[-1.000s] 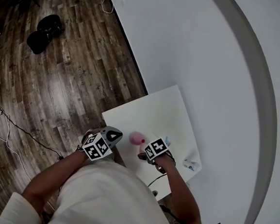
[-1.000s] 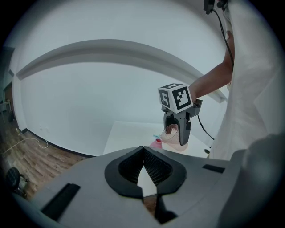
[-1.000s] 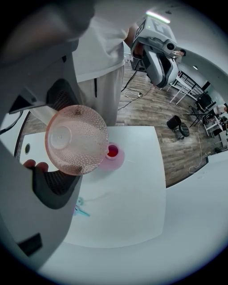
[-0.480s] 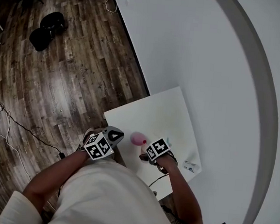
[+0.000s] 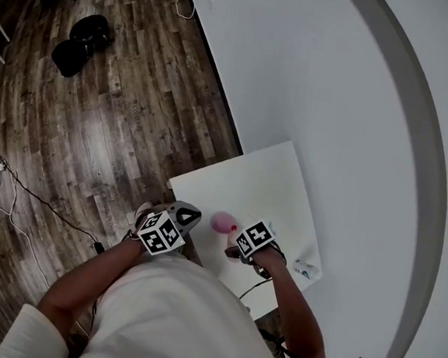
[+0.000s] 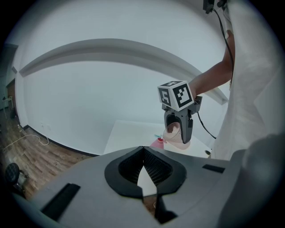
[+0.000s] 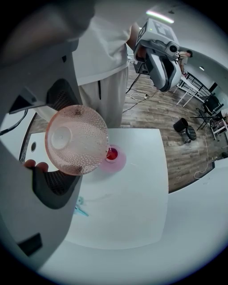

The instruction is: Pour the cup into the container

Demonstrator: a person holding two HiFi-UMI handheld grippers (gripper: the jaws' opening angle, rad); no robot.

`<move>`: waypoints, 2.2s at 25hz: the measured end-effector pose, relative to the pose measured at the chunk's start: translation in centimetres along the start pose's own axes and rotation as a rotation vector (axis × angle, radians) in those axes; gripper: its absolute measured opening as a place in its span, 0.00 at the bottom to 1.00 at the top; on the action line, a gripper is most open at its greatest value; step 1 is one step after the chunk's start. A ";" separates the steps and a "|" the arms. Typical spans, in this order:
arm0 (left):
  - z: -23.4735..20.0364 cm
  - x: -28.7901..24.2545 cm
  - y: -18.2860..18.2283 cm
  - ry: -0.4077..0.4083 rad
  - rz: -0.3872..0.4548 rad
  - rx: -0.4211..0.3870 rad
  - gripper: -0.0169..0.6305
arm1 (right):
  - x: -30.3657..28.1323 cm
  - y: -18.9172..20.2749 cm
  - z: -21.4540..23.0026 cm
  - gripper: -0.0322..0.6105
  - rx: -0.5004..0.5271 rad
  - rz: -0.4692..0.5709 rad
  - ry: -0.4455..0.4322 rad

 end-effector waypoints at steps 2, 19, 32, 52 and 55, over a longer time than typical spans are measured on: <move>0.0 -0.1 -0.1 0.001 0.001 0.002 0.04 | 0.2 0.0 0.2 0.64 0.002 -0.006 0.000; 0.0 -0.2 0.5 0.005 0.004 0.006 0.04 | 0.0 0.0 0.0 0.64 -0.002 -0.035 -0.008; -0.4 0.0 0.4 0.010 0.006 0.005 0.04 | 0.4 -0.6 0.0 0.64 0.005 -0.060 -0.009; 0.1 -0.4 1.0 0.017 -0.001 0.004 0.04 | 0.4 -0.3 0.3 0.64 0.006 -0.092 -0.014; 0.1 -0.4 1.0 0.018 -0.003 0.006 0.04 | 0.4 -0.4 0.3 0.64 0.007 -0.096 -0.016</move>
Point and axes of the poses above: the fingertips, and each gripper's own axes: x backward along the fingers, z to its right, y out of its underside, the point moved 5 cm from there along x, backward along the fingers, and after that the axes turned 4 degrees about y, right-handed, at the moved point
